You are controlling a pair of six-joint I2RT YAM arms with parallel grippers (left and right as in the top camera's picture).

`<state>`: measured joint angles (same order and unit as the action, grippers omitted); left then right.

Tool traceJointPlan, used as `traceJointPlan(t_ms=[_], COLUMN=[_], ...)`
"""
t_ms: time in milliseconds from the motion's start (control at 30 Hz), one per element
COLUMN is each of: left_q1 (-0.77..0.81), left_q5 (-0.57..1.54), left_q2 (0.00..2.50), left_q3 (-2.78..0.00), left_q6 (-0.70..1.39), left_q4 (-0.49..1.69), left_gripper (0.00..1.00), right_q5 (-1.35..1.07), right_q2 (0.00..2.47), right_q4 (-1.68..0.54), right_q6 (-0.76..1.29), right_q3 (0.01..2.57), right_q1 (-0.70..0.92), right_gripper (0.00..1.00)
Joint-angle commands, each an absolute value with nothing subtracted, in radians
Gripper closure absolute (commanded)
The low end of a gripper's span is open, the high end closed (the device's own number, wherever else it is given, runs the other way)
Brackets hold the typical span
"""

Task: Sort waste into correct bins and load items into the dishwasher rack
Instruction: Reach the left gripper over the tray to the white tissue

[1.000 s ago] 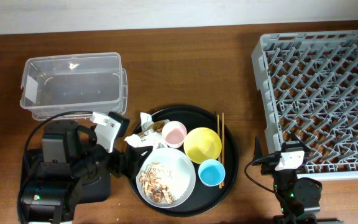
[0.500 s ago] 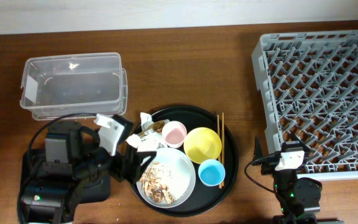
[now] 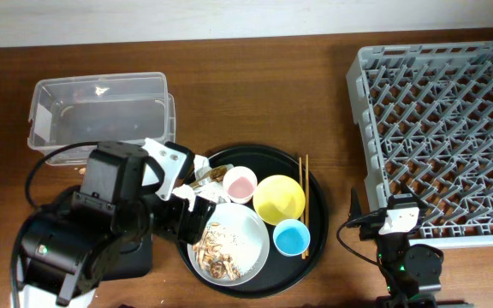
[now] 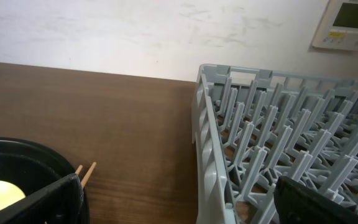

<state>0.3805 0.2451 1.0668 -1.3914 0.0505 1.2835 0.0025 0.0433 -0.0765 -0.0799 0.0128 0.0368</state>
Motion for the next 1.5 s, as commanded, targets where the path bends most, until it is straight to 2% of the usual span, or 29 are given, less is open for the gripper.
traceJointPlan(t_ms=[0, 267, 467, 733, 800, 967, 1000, 1100, 1300, 1467], left_q1=[0.385, 0.385, 0.357, 0.303, 0.304, 0.303, 0.303, 0.302, 0.297, 0.297], left_q5=[0.182, -0.005, -0.204, -0.123, -0.122, -0.042, -0.042, -0.044, -0.046, -0.049], left_q2=[1.114, 1.353, 1.522, 1.642, 1.657, 1.661, 1.661, 1.661, 1.663, 1.674], left_q3=[-1.405, -1.405, -1.405, -1.375, -1.346, -1.235, -1.217, -1.165, -1.127, -1.116], left_q6=[0.068, 0.077, 0.318, 0.328, 0.328, 0.328, 0.328, 0.328, 0.329, 0.328], left_q4=[1.271, 1.282, 1.337, 1.294, 1.272, 1.132, 1.102, 1.009, 0.947, 0.914], left_gripper=[0.01, 0.0, 0.0, 0.01, 0.07, 0.09, 0.16, 0.24, 0.3, 0.3], right_q5=[0.012, 0.012, 0.012, 0.012, 0.012, 0.012, 0.012, 0.012, 0.012, 0.012], right_q2=[0.042, 0.042, 0.042, 0.042, 0.042, 0.042, 0.042, 0.042, 0.042, 0.042], right_q4=[-0.08, -0.08, -0.08, -0.08, -0.08, -0.08, -0.08, -0.08, -0.08, -0.08], right_q6=[-0.078, -0.078, -0.078, -0.078, -0.078, -0.078, -0.078, -0.078, -0.078, -0.078], right_q3=[0.006, 0.006, 0.006, 0.006, 0.006, 0.006, 0.006, 0.006, 0.006, 0.006], right_q1=[0.032, 0.032, 0.032, 0.032, 0.032, 0.032, 0.032, 0.032, 0.032, 0.032], right_gripper=[0.01, 0.01, 0.01, 0.01, 0.01, 0.01, 0.01, 0.01, 0.01, 0.01])
